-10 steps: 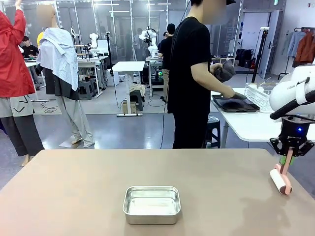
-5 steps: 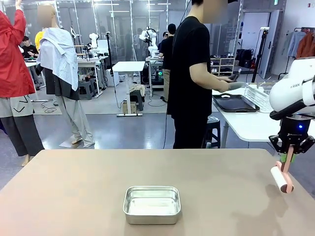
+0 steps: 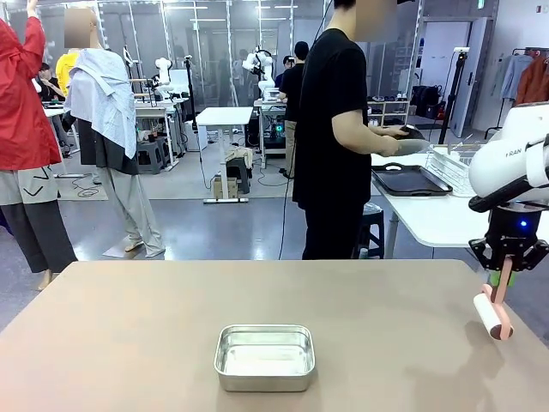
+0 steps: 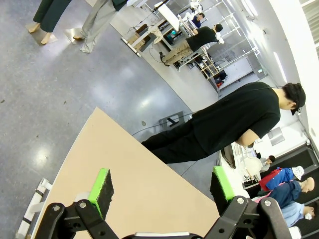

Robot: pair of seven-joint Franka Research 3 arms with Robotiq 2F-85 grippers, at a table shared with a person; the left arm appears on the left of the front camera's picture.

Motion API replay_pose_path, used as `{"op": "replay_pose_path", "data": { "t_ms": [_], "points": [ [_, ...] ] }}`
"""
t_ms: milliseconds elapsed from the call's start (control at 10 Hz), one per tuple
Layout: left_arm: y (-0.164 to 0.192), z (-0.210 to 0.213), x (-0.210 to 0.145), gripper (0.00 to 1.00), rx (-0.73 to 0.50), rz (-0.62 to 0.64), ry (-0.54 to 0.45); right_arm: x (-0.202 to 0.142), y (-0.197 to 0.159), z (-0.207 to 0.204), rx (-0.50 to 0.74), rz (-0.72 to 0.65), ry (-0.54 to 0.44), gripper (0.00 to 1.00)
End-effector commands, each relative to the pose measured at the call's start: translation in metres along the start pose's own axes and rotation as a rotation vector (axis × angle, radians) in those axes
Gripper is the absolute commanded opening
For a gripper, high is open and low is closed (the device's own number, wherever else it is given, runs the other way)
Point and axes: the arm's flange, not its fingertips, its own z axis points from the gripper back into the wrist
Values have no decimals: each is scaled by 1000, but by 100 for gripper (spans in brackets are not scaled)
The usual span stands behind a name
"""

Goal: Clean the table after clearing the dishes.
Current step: When the right (or left) Handle tray is removed, use the right hand (or left hand) to clean the right (or left) side of the table with the Lint Roller, then place the Lint Roller back on top of the Airtight Container.

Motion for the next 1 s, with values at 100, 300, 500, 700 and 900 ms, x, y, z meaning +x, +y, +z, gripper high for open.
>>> {"op": "replay_pose_path", "data": {
  "t_ms": [100,300,500,700,900],
  "points": [
    [-1,2,0,100,11,5,5,2,0,4,10,13,-6,20],
    [-1,2,0,100,11,5,5,2,0,4,10,13,-6,20],
    [-1,2,0,100,11,5,5,2,0,4,10,13,-6,20],
    [-1,2,0,100,11,5,5,2,0,4,10,13,-6,20],
    [-1,2,0,100,11,5,5,1,0,1,0,0,-3,20]
  ]
}}
